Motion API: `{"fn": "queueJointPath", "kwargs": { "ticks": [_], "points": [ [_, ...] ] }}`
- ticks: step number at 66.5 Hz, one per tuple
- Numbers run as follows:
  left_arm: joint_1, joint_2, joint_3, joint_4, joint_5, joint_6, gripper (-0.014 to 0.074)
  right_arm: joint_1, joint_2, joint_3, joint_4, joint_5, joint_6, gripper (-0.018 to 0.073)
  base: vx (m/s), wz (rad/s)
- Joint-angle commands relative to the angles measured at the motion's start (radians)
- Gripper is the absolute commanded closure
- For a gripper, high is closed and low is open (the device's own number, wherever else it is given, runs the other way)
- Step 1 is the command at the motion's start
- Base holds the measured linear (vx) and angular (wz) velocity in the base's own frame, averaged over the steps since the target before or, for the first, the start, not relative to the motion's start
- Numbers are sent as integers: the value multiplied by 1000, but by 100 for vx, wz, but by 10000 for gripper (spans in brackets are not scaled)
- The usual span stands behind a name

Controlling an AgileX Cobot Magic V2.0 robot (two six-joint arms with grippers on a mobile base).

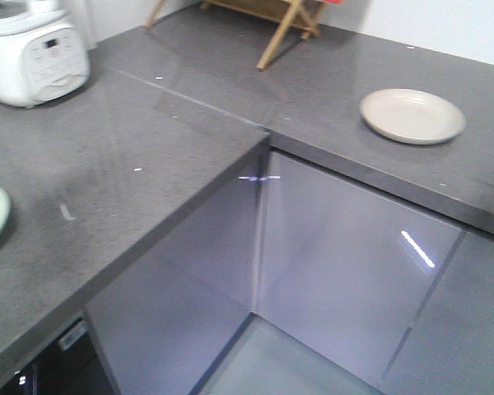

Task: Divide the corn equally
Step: 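Drive the base to the counter with the empty white and green plates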

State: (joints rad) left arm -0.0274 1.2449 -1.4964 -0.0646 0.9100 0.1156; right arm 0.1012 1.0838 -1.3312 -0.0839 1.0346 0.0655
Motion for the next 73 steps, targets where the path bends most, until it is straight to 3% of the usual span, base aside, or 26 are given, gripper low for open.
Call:
{"fn": "queueJointPath", "kwargs": {
  "ticks": [1, 36, 73],
  "points": [
    [-1, -27, -20, -8, -78, -10, 582, -7, -15, -27, -11, -64, -7, 356, -1, -57],
    [-1, -27, -20, -8, -78, -10, 579, -7, -15, -27, -11, -64, -7, 356, -1, -49],
    [-1, -27, -20, -8, -78, -10, 579, -7, -15, -27, -11, -64, -7, 356, 0, -26]
  ]
}}
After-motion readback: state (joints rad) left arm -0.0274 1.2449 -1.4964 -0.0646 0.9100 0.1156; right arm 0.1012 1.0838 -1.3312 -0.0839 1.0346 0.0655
